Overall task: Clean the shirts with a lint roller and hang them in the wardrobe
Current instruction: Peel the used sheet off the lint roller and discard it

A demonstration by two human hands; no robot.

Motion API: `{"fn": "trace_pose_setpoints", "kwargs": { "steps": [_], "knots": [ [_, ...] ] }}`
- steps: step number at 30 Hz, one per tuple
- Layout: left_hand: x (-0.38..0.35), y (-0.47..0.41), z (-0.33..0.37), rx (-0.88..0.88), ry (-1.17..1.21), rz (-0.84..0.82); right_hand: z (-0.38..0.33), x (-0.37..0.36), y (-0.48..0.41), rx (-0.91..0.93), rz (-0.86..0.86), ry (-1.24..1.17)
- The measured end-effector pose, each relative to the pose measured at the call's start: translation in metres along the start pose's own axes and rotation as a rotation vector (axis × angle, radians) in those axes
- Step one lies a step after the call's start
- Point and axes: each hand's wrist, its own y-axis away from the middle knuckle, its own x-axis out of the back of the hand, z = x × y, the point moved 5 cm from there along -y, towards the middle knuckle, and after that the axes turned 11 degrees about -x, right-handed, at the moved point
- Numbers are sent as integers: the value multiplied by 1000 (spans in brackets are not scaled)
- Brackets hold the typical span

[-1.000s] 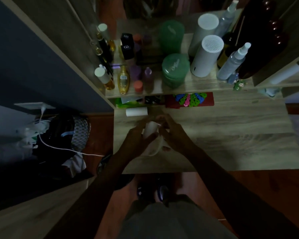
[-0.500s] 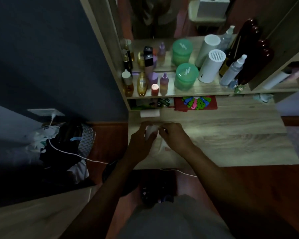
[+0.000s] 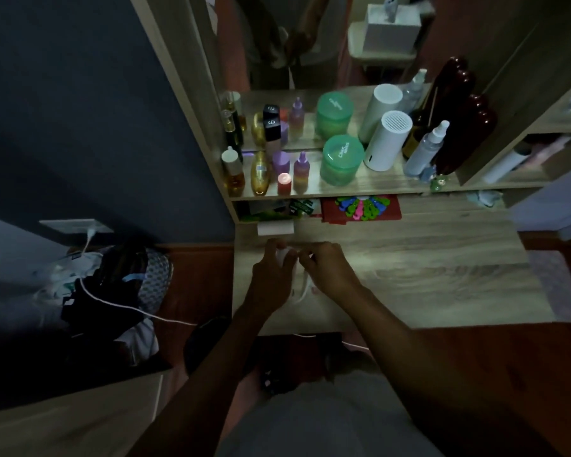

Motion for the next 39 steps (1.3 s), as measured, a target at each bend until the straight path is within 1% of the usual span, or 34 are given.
{"fn": "trace_pose_setpoints", "kwargs": {
  "steps": [2,5,9,12,14,18,23,26,29,32,34,36,39],
  "knots": [
    [-10,-6,2,18,39,12,6,7,-10,-44,-42,-18],
    [-25,-23,4,18,30,46,22,16,-28,-128,-102,-82],
    [-41,-47,8,-22,51,94,45,24,-57,-224,-160,-171],
    [-49,-58,6,23,32,145,57,24,-75,-221,-194,-144],
    [-54,-64,4,39,34,147,63,21,-83,-211,-213,-103],
    [-64,-71,-3,57,43,134,72,11,-94,-114,-197,-19],
    [-67,-78,-19,133,87,218,83,5,-106,-110,-246,11],
    [-61,-83,-25,156,73,261,87,8,-104,-136,-228,23],
    [-60,-87,-29,174,82,231,97,5,-105,-200,-245,32],
    [-66,-86,-32,222,125,193,109,0,-109,-244,-281,96],
    [-70,-86,-34,247,140,173,118,-3,-113,-245,-276,166],
    [-72,-85,-39,276,155,161,128,-5,-117,-251,-269,186],
    [-74,-84,-39,280,163,132,141,-7,-121,-248,-305,240]
  ]
}}
